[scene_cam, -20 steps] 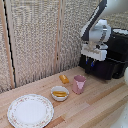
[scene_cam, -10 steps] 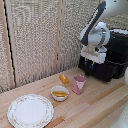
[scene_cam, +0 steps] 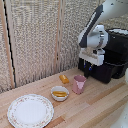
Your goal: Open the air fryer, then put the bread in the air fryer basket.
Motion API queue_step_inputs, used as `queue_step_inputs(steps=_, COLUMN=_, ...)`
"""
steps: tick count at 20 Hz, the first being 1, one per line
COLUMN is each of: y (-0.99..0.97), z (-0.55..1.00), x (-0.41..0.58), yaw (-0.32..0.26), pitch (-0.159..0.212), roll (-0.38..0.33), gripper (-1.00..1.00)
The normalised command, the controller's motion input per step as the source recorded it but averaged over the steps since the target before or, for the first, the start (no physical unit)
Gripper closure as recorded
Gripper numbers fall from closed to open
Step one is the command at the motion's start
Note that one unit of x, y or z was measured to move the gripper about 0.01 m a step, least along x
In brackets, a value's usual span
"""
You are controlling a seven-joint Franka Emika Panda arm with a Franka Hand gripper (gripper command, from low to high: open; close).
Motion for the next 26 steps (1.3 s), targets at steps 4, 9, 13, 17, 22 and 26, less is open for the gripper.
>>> queue_step_inputs(steps=4, y=0.19, z=0.5, x=0.009, yaw=0.0, pitch=0.02, roll=0.022, gripper=-1.0)
queue_step_inputs(steps=9, y=0.19, z=0.85, x=0.085, yaw=0.0, pitch=0.005, roll=0.02, gripper=-1.0)
queue_step_inputs(steps=13, y=0.19, z=0.89, x=0.221, yaw=-0.009, pitch=-0.005, roll=0.008, gripper=-1.0)
queue_step_inputs(steps=17, y=0.17, z=0.54, x=0.321, yaw=0.139, pitch=0.001, roll=0.067, gripper=-1.0)
queue_step_inputs(steps=22, y=0.13, z=0.22, x=0.383, yaw=0.285, pitch=0.031, roll=0.065, gripper=-1.0)
queue_step_inputs(steps=26, y=0.12, z=0.07, x=0.329, yaw=0.312, pitch=0.009, roll=0.017, gripper=-1.0)
